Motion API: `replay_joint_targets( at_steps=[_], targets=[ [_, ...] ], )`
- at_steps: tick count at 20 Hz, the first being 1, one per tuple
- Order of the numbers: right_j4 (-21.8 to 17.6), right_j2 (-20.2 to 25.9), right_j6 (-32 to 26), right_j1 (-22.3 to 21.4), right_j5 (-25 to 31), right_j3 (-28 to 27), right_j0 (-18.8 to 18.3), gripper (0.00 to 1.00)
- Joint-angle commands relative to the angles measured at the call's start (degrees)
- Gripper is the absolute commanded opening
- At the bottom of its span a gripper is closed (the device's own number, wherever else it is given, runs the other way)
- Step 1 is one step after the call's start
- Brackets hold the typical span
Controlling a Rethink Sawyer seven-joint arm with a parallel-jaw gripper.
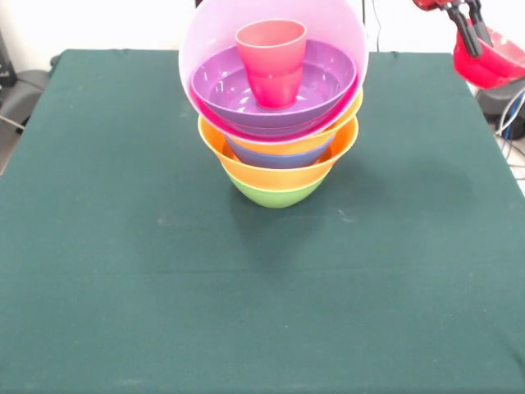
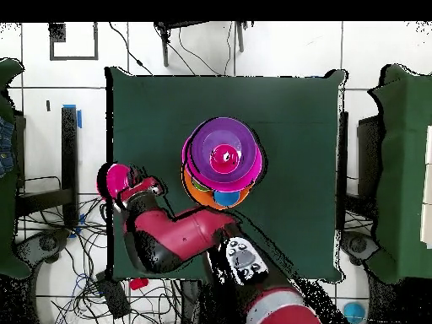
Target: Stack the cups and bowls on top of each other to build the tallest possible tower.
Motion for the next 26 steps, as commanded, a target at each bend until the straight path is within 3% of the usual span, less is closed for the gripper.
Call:
replay_joint_targets(
  at_steps=[1,8,14,21,26],
  targets=[
    [-1.0,8.9,11.7,-6.6,3.7,-0.9,-4.7,0.00],
    [3.1,16.3,14.6,-11.7,8.3,-1.2,-8.3,0.00],
    [4.5,21.4,15.8,-12.5,10.8,-1.2,-11.7,0.00],
    [-0.7,27.7,11.6,-6.5,14.3,-2.0,-20.6,0.00],
    [-7.4,25.4,4.7,0.2,16.6,-5.5,-23.8,0.00]
  ],
)
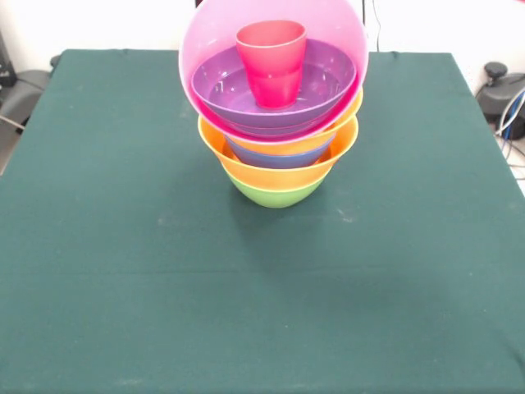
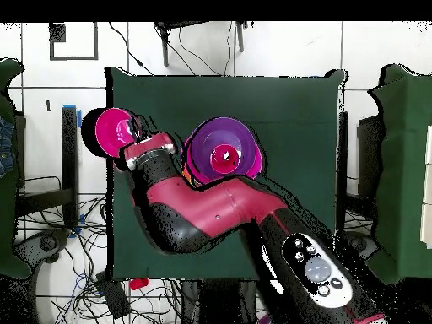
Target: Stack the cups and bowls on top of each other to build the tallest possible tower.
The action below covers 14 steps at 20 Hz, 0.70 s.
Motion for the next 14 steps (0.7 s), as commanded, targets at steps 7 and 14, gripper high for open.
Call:
replay_joint_targets(
  at_steps=[7,14],
  targets=[
    [-13.7,8.8,-4.4,12.8,18.0,-4.5,-10.7,0.00],
    [-12.8,16.0,-4.4,13.2,22.4,-4.4,-15.3,0.00]
  ],
)
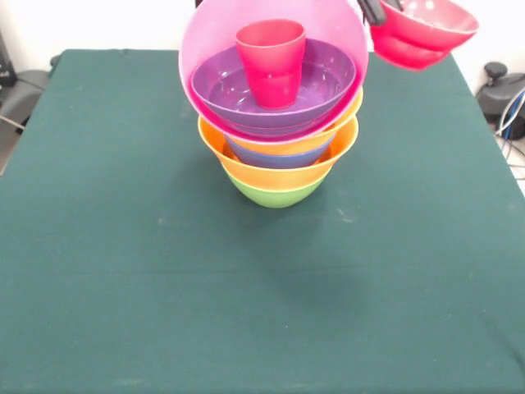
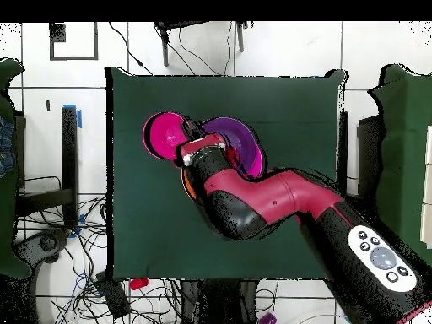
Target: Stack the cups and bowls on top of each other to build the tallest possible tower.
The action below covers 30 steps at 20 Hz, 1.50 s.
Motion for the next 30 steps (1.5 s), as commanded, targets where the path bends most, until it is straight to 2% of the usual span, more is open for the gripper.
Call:
replay_joint_targets(
  at_steps=[1,6,13,18,24,30],
  targets=[
    [-3.4,8.3,-4.4,3.2,10.8,-1.5,-1.3,0.00],
    [-2.2,12.2,-4.5,2.7,12.6,-1.5,-3.5,0.00],
    [-1.6,16.7,-8.8,5.7,18.9,-2.5,-8.4,0.00],
    [-2.4,19.5,-13.8,10.4,23.9,-3.9,-12.0,0.00],
    [-5.5,19.2,-19.6,15.9,28.1,-6.7,-14.1,0.00],
    [-6.3,20.6,-24.8,19.8,32.4,-8.8,-15.9,0.00]
  ],
)
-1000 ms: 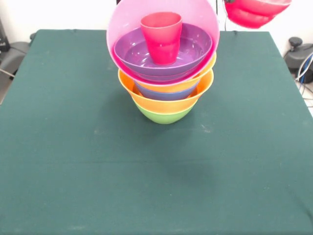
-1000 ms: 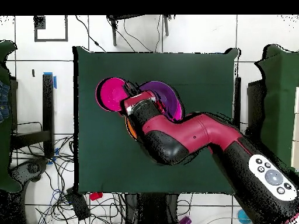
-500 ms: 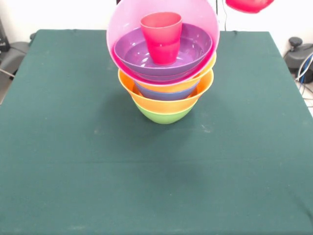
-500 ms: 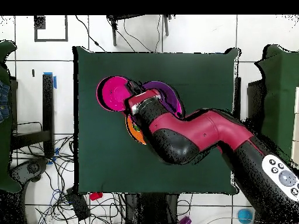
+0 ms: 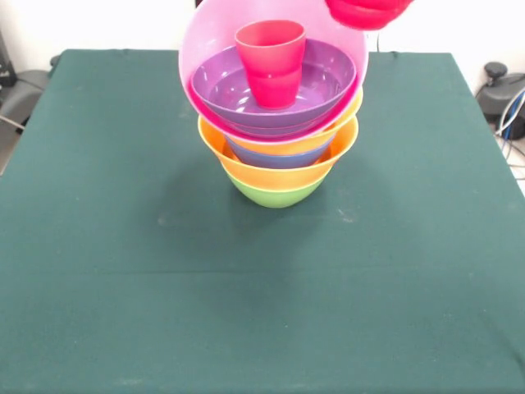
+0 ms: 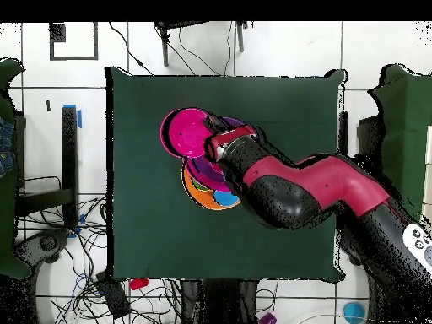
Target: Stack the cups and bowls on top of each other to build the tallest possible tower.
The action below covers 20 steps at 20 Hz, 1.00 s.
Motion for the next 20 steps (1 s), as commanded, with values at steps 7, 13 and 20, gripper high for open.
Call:
replay_joint_targets(
  at_steps=[7,13,20],
  targets=[
    [-5.6,2.0,-27.8,10.2,15.0,-5.9,-1.4,0.00],
    [-3.6,3.6,-32.1,12.2,18.9,-7.0,-2.8,0.00],
    [-1.7,3.7,-36.5,14.1,23.1,-9.4,-3.8,0.00]
  ],
)
